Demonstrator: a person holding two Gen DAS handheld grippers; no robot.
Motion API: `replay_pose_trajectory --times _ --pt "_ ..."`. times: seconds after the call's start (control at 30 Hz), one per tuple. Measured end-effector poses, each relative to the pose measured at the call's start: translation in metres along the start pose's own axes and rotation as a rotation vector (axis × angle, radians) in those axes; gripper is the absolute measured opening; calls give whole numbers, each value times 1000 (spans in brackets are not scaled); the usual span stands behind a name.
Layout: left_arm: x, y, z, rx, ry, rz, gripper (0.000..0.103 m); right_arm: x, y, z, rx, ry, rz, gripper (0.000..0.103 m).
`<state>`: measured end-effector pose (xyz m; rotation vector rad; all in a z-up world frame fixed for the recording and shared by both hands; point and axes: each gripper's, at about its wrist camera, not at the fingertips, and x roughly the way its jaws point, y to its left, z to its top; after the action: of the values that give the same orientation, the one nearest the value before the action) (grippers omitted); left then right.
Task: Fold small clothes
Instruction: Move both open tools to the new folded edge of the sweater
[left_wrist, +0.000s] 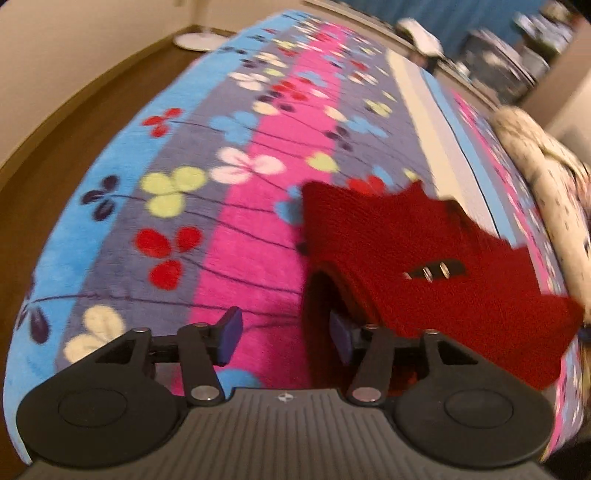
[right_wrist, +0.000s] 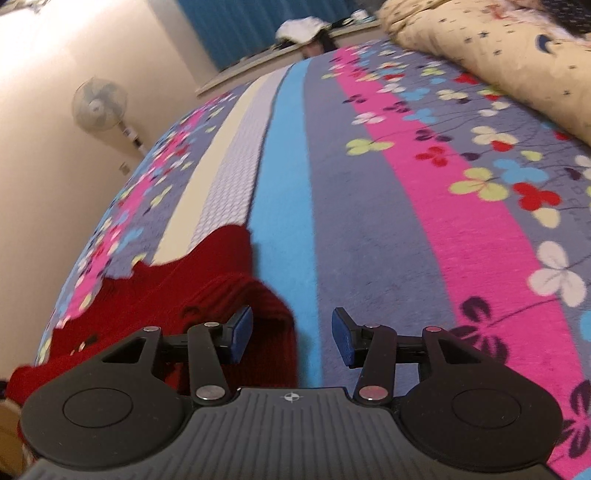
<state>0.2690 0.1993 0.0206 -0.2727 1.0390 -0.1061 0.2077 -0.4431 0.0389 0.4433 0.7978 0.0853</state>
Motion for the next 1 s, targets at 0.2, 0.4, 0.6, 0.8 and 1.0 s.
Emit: replay_pose_trajectory --times 0.2,0.4,0.6,0.8,1.0 --pt "9 -20 -1 77 6 -4 59 11 19 -4 -94 46 18 50" --pt "14 -36 8 121 -31 -18 59 19 29 -2 -117 50 23 50" --pt "19 -44 20 112 -71 -18 59 28 35 1 -123 32 10 50" --pt "24 -44 29 78 -99 -3 59 28 34 7 -81 -15 5 50" --pt "25 -33 38 -15 -126 20 59 23 21 14 -11 -79 -32 50"
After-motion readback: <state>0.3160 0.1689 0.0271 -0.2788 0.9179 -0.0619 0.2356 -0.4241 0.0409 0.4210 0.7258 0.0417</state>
